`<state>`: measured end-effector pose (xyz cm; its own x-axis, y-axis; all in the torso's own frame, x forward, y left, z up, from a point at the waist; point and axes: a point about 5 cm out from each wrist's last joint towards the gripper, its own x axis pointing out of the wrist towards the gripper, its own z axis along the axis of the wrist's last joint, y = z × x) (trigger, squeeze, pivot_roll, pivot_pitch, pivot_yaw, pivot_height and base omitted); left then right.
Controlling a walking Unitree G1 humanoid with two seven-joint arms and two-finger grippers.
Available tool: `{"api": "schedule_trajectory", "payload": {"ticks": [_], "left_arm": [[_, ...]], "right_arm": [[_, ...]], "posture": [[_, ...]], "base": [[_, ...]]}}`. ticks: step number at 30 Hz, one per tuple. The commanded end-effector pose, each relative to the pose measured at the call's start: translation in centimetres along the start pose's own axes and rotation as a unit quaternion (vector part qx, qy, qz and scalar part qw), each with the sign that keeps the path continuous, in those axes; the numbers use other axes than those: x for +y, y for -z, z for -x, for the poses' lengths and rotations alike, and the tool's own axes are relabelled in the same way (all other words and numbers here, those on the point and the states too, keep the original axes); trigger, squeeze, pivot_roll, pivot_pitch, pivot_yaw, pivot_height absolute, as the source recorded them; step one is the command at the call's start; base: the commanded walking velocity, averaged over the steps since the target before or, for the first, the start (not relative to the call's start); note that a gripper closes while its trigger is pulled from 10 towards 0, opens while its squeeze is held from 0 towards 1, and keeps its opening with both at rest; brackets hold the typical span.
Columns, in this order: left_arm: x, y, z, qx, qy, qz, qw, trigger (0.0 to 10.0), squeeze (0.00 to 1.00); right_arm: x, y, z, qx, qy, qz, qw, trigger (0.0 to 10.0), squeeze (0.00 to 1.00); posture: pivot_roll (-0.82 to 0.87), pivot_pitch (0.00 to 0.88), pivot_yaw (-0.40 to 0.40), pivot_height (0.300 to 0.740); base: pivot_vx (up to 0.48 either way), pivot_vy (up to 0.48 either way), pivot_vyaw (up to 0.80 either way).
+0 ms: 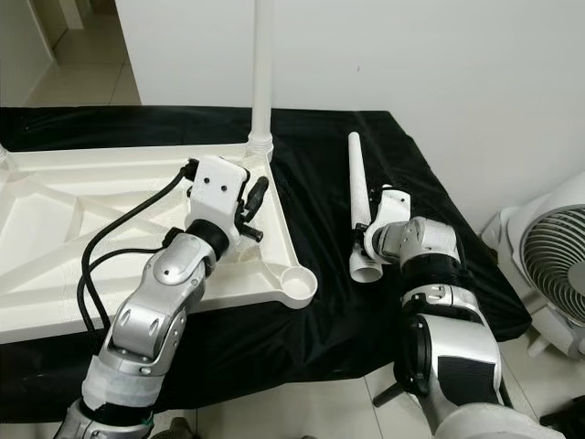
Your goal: Building children table
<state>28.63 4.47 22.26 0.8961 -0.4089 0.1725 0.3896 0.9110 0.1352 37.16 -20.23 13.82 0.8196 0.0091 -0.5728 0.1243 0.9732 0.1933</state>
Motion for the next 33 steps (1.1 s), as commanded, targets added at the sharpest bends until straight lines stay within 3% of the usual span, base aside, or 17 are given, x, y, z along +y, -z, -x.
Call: {"api": "schedule_trajectory", "payload": {"ticks": [1,2,6,8,10,17,24,25,26,27,29,31,33], "left_arm": [[-0.3,-0.1,-0.2,0.000,0.016,0.006,1.000,10.0,0.00],[-0.3,-0.2,-0.4,-0.001,0.027,0.008,1.000,10.0,0.00],[-0.3,-0.3,-0.5,-0.002,0.035,0.010,0.999,10.0,0.00],[-0.3,-0.5,-0.9,-0.011,0.051,0.005,0.999,10.0,0.00],[-0.3,-0.6,-1.0,-0.014,0.057,0.003,0.998,10.0,0.00],[-0.3,-0.8,-1.2,-0.021,0.075,0.006,0.997,10.0,0.00],[-0.3,-1.1,-1.1,-0.025,0.131,0.037,0.990,10.0,0.00],[-0.3,-1.1,-1.0,-0.025,0.154,0.056,0.986,10.0,0.44],[-0.3,-1.1,-1.0,-0.025,0.154,0.056,0.986,10.0,0.44],[-0.5,-1.1,-0.8,-0.021,0.176,0.078,0.981,10.0,1.00],[-0.6,-1.1,-0.6,-0.020,0.192,0.096,0.976,10.0,1.00],[-0.9,-1.2,-0.3,-0.023,0.214,0.121,0.969,10.0,1.00],[-1.0,-1.3,-0.3,-0.026,0.219,0.127,0.967,10.0,1.00]], "right_arm": [[-0.1,0.7,-0.2,-0.033,0.009,0.012,0.999,10.0,0.00],[0.1,0.3,0.0,-0.080,0.014,0.023,0.996,10.0,0.00],[0.2,0.1,0.2,-0.110,0.016,0.028,0.993,10.0,0.00],[0.4,0.2,0.7,-0.178,0.022,0.038,0.983,10.0,0.00],[0.5,0.3,1.1,-0.207,0.018,0.043,0.977,10.0,0.00],[1.0,0.7,1.6,-0.242,-0.001,0.047,0.969,10.0,0.00],[2.4,0.8,2.8,-0.290,-0.091,0.030,0.952,10.0,0.00],[2.9,0.7,3.3,-0.309,-0.115,0.034,0.943,10.0,0.00],[2.9,0.7,3.3,-0.309,-0.115,0.034,0.943,10.0,0.00],[3.3,0.5,3.7,-0.326,-0.133,0.041,0.935,10.0,0.00],[3.7,0.3,4.1,-0.342,-0.144,0.054,0.927,10.0,0.00],[4.4,0.2,5.0,-0.378,-0.163,0.081,0.908,10.0,0.00],[4.6,0.3,5.2,-0.387,-0.169,0.088,0.902,10.0,0.00]], "posture": [[0.12,0.019,-0.050,0.740],[0.12,0.024,-0.051,0.740],[0.12,0.024,-0.051,0.740],[0.11,0.028,-0.044,0.740],[0.11,0.027,-0.043,0.740],[0.10,0.023,-0.038,0.740],[0.10,0.017,-0.037,0.740],[0.09,0.014,-0.039,0.740],[0.09,0.014,-0.039,0.740],[0.09,0.009,-0.040,0.740],[0.09,0.007,-0.041,0.740],[0.10,0.000,-0.036,0.740],[0.10,0.000,-0.036,0.740]], "base": [[0.000,0.000,0.00],[0.000,0.000,0.00],[0.000,0.000,0.00],[0.000,0.000,0.00],[0.000,0.000,0.00],[0.000,0.000,0.00],[0.000,0.000,0.00],[0.000,0.000,0.00],[0.000,0.000,0.00],[0.000,0.000,0.00],[0.000,0.000,0.00],[0.000,0.000,0.00],[0.000,0.000,0.00]]}}
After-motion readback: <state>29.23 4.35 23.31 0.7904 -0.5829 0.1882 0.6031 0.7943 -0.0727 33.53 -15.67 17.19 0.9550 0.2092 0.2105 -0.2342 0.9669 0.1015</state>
